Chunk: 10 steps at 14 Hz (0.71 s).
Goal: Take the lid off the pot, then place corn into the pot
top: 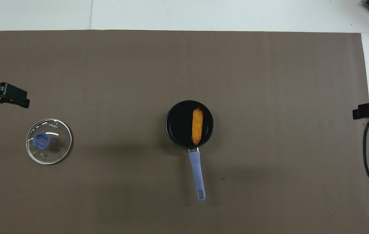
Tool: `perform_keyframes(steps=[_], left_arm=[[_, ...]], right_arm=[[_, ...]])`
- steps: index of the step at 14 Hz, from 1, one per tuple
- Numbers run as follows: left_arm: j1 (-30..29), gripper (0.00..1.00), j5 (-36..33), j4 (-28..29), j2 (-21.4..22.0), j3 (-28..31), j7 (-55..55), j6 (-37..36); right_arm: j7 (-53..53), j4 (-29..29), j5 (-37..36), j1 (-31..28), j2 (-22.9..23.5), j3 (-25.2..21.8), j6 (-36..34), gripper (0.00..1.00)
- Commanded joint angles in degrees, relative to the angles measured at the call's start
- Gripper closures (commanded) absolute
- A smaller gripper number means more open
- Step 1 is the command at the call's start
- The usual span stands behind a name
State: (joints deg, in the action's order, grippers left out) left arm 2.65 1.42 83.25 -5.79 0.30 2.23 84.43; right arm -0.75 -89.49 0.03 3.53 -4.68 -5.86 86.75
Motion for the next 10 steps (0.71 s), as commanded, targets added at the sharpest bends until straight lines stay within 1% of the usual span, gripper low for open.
perform_keyframes(steps=[1,3,10], left_arm=[[0.4,0.00,0.3,0.9,0.8,0.3,0.3,1.0],[0.4,0.00,0.3,1.6,1.0,0.3,0.5,1.1],[0.4,0.00,0.3,2.0,1.2,0.3,0.5,1.1]], right_arm=[[-1.7,0.3,-0.2,-0.1,0.1,0.0,-0.2,0.00],[-1.8,0.1,-0.4,0.0,-0.2,0.0,0.8,0.00],[-1.8,-0.2,-0.6,0.0,-0.3,0.1,0.8,0.00]])
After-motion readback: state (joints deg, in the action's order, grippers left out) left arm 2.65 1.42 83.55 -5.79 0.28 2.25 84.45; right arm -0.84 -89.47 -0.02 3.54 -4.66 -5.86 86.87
